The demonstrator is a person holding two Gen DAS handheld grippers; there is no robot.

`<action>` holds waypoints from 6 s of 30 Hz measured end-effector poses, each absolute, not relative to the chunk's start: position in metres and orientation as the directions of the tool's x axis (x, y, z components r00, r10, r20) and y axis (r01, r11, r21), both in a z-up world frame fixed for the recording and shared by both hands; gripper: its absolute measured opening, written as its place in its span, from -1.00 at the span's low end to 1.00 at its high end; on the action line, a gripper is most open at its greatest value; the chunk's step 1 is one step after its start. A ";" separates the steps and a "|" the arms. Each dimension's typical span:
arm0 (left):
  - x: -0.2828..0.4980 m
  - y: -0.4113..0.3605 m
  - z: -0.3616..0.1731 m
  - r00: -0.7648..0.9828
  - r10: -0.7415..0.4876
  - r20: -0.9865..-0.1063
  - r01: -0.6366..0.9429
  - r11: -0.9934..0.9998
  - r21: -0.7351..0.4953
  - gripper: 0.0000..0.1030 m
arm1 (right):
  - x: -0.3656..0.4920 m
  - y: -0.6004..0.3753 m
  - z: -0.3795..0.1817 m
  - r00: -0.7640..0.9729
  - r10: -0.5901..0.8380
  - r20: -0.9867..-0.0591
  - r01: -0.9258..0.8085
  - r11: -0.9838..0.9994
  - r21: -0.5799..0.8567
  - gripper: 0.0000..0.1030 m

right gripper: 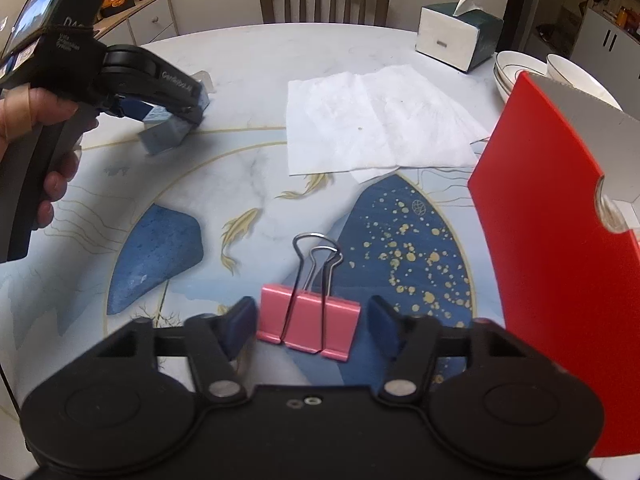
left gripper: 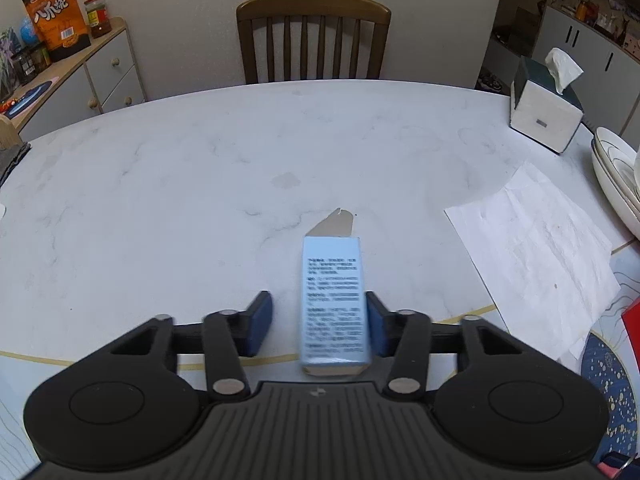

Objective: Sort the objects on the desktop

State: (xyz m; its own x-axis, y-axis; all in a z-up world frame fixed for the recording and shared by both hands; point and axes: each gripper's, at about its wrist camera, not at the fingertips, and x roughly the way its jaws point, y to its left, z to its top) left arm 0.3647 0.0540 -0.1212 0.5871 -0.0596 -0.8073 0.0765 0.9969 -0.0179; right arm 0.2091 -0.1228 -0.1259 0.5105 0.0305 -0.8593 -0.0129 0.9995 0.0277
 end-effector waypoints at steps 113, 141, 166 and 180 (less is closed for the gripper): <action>0.236 -0.279 -0.017 0.543 -0.284 -0.790 0.529 0.846 0.060 -0.41 | 0.145 -0.419 -0.033 0.674 0.097 -0.732 -0.025 0.994 0.108 0.00; 0.274 -0.306 -0.072 0.389 -0.202 -0.899 0.562 0.825 0.058 -0.41 | 0.175 -0.425 -0.084 0.539 0.125 -0.833 -0.112 0.991 0.076 0.00; 0.250 -0.293 -0.049 0.444 -0.297 -0.846 0.567 0.824 0.008 0.26 | 0.158 -0.433 -0.070 0.584 0.108 -0.804 -0.107 0.993 0.056 0.23; 0.213 -0.265 -0.012 0.516 -0.371 -0.772 0.545 0.838 -0.038 0.51 | 0.127 -0.426 -0.036 0.644 0.141 -0.752 -0.108 0.990 0.093 0.27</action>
State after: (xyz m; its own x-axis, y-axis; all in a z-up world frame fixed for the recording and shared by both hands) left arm 0.2134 -0.2652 -0.0120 0.5165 -0.3708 -0.7718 0.5445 0.8379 -0.0382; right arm 0.1273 -0.4258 -0.0361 0.6438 0.1408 -0.7521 -0.1079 0.9898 0.0929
